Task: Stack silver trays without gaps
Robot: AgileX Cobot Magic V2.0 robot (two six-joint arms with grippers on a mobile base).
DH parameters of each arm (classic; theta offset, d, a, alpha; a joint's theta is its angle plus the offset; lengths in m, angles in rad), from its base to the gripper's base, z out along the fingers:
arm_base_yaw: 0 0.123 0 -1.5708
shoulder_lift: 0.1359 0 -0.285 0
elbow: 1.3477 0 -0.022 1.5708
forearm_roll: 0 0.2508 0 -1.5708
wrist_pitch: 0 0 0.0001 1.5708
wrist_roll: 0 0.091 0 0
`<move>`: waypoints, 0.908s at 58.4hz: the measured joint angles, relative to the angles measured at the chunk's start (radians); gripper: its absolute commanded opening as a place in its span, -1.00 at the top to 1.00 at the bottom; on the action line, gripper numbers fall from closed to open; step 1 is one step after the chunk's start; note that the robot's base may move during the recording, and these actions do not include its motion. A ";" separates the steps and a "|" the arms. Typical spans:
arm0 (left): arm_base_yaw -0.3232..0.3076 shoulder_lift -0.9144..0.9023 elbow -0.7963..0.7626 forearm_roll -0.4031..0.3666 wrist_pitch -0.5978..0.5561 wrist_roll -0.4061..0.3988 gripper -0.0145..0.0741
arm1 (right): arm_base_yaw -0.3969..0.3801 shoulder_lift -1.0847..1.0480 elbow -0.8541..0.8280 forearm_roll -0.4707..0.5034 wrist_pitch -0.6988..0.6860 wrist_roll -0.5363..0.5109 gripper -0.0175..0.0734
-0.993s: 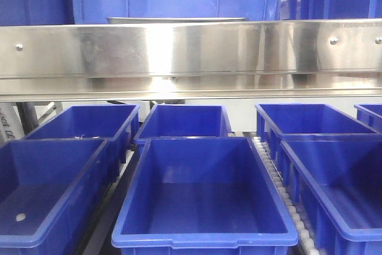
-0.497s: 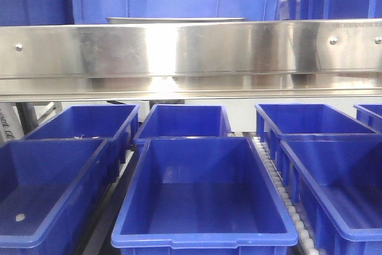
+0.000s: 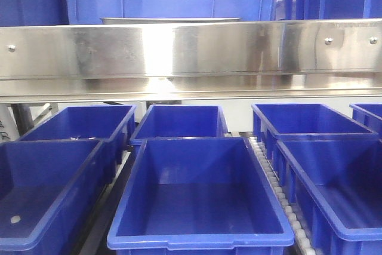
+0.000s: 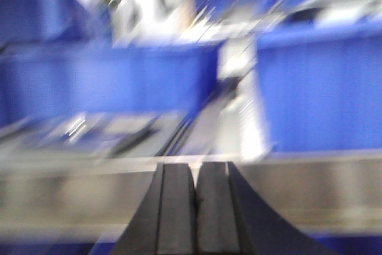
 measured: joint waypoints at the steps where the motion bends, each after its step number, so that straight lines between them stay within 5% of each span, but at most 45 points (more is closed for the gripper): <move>1: 0.000 0.000 0.000 0.000 0.000 0.000 0.71 | -0.019 -0.007 0.016 -0.002 -0.030 0.000 0.79; 12: 0.000 0.000 0.000 0.000 0.000 0.000 0.71 | -0.077 -0.038 0.143 -0.024 -0.181 0.000 0.79; 31: 0.000 0.000 0.000 0.000 0.000 0.000 0.71 | -0.079 -0.041 0.328 -0.060 -0.191 0.000 0.79; 53: 0.000 0.000 0.000 0.000 0.000 0.000 0.71 | -0.004 -0.041 0.371 -0.079 -0.270 -0.010 0.79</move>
